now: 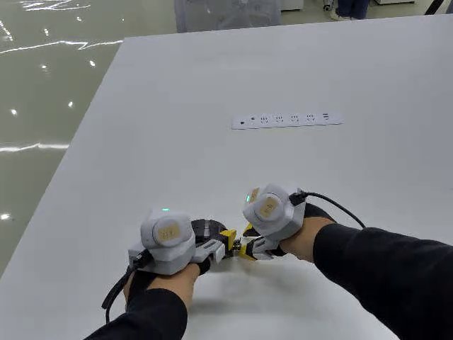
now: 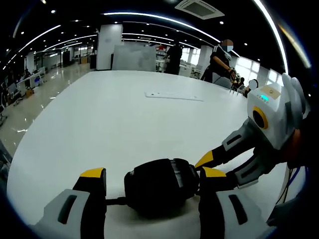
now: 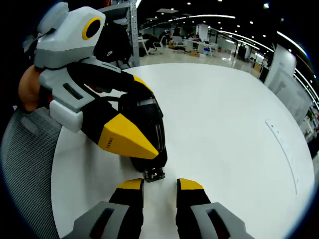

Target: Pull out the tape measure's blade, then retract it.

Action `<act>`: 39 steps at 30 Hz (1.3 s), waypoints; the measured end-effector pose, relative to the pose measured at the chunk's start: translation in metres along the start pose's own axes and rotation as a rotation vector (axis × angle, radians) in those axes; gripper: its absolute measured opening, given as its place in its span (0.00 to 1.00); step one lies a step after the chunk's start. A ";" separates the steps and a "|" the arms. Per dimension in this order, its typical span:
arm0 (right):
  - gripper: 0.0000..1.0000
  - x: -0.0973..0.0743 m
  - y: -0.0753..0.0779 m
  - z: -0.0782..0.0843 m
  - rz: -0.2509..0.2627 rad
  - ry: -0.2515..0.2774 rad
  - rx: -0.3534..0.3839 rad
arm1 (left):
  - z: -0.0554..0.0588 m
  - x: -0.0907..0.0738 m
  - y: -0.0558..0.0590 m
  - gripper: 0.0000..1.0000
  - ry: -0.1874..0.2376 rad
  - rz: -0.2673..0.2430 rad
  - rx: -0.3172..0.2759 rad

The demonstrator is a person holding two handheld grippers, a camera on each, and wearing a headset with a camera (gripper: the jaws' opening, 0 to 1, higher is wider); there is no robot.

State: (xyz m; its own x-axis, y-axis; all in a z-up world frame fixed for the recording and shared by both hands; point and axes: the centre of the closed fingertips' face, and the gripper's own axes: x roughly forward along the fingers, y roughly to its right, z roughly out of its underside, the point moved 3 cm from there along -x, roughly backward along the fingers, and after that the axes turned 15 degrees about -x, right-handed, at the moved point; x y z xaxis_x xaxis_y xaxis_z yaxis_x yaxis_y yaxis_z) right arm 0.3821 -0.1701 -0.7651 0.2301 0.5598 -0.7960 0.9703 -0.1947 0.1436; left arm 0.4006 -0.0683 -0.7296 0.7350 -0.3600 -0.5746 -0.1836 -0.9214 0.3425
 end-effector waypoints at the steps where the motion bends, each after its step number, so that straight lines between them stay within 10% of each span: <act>1: 0.21 -0.001 0.000 0.001 0.002 0.002 0.003 | 0.000 -0.001 -0.001 0.74 -0.006 0.008 -0.007; 8: 0.31 -0.012 -0.008 0.008 0.011 0.026 0.022 | -0.003 -0.004 -0.017 0.99 -0.005 0.014 -0.037; 19: 0.47 -0.043 -0.007 0.018 0.086 0.094 0.156 | 0.003 -0.033 -0.032 0.99 -0.058 0.229 0.071; 39: 0.68 -0.112 -0.027 0.068 0.225 0.139 0.260 | 0.006 -0.074 -0.066 0.99 -0.096 0.271 0.207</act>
State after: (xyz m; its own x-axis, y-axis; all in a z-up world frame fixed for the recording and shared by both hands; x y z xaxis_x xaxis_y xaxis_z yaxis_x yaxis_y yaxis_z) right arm 0.3248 -0.2820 -0.7197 0.4612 0.5800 -0.6715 0.8467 -0.5140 0.1376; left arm 0.3547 0.0186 -0.7139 0.5785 -0.5982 -0.5545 -0.4988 -0.7973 0.3398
